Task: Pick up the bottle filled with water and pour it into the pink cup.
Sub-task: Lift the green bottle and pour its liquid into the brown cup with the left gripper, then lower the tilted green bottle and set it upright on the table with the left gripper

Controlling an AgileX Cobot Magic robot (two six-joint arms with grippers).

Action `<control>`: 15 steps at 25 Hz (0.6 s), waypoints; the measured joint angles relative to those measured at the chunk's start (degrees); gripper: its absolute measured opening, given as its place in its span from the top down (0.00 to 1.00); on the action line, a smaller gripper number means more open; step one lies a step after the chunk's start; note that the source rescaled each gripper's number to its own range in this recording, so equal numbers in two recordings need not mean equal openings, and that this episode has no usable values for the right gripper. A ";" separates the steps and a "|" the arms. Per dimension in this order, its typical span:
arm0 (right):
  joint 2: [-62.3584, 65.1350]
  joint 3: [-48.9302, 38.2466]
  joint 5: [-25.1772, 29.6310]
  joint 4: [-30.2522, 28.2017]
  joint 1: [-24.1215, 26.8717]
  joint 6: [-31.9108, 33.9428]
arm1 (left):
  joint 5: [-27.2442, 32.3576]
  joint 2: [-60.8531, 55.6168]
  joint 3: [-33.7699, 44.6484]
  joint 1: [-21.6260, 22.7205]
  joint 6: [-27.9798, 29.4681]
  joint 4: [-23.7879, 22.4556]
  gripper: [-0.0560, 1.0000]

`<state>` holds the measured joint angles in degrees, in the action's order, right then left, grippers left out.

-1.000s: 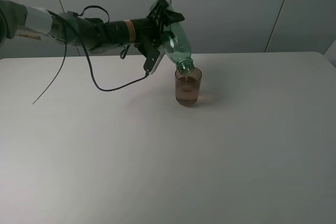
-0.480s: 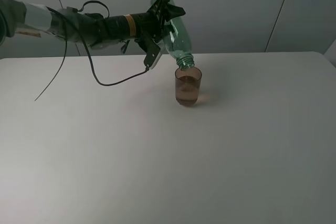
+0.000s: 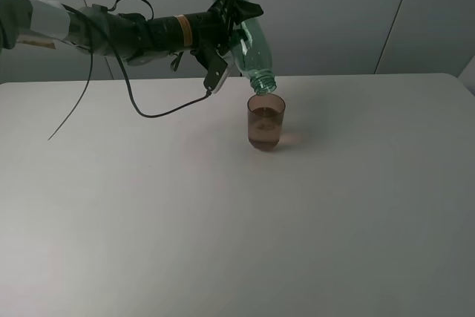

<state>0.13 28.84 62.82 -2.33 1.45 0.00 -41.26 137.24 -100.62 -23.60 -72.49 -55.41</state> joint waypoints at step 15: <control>0.00 0.00 0.00 0.00 0.00 0.00 | 0.94 -2.47 9.76 0.51 17.58 7.67 0.92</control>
<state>0.13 28.84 62.82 -2.33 1.45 0.00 -40.32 134.78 -90.86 -23.09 -54.90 -47.74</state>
